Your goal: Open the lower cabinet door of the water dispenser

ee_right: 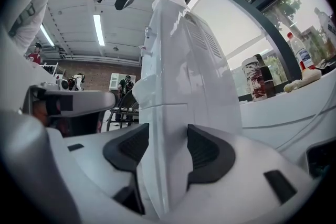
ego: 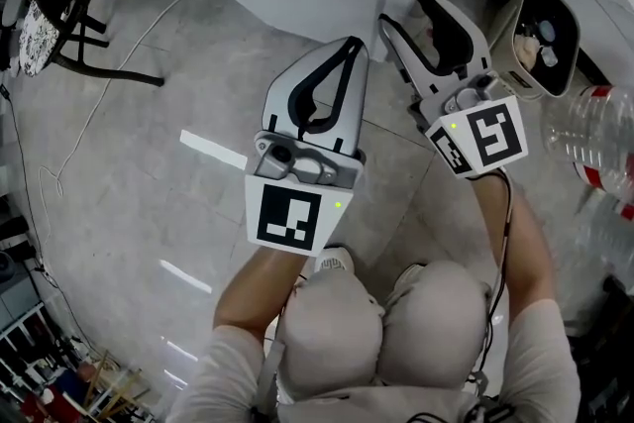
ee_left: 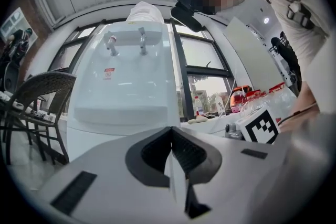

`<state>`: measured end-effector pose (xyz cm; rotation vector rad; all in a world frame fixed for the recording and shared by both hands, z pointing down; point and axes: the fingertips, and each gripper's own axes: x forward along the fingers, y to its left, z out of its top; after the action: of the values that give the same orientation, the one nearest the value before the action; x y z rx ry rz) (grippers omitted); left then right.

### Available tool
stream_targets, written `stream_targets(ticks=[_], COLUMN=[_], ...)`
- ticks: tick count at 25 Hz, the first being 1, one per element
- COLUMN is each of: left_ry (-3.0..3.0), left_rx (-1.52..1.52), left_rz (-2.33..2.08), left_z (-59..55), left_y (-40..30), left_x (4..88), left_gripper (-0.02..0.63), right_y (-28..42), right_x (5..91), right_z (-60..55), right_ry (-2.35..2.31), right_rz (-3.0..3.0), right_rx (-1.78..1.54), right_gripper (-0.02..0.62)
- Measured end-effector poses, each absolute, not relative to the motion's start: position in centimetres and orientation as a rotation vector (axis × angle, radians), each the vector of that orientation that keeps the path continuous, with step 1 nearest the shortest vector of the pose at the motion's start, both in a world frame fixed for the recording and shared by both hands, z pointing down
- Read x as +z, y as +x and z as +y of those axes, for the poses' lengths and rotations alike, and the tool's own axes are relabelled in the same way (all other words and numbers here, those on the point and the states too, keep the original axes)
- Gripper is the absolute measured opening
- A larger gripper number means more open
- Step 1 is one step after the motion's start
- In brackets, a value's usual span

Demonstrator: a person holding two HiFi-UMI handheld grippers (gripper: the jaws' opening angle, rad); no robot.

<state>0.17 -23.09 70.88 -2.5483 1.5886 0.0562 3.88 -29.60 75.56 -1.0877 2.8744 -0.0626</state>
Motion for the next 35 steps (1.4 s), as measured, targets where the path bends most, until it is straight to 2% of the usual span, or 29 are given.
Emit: stream_targets(ticks=[16, 21, 35], left_ry=[-2.536, -2.525, -2.394], left_rx=[0.065, 0.061, 0.043], left_rz=[1.601, 1.615, 1.692], left_z=[-22.5, -22.3, -16.9], left_y=[-0.5, -1.0, -6.8], left_x=[71.3, 71.0, 68.3], left_gripper=[0.003, 0.003, 0.003], right_y=[4.2, 4.4, -1.3], right_x=[75.8, 75.7, 75.6], right_z=[-30.4, -30.2, -20.1], right_ry=[-1.179, -1.205, -0.860], right_rz=[2.801, 2.777, 2.919], right_rx=[-0.060, -0.090, -0.010], right_gripper=[0.219, 0.189, 0.176])
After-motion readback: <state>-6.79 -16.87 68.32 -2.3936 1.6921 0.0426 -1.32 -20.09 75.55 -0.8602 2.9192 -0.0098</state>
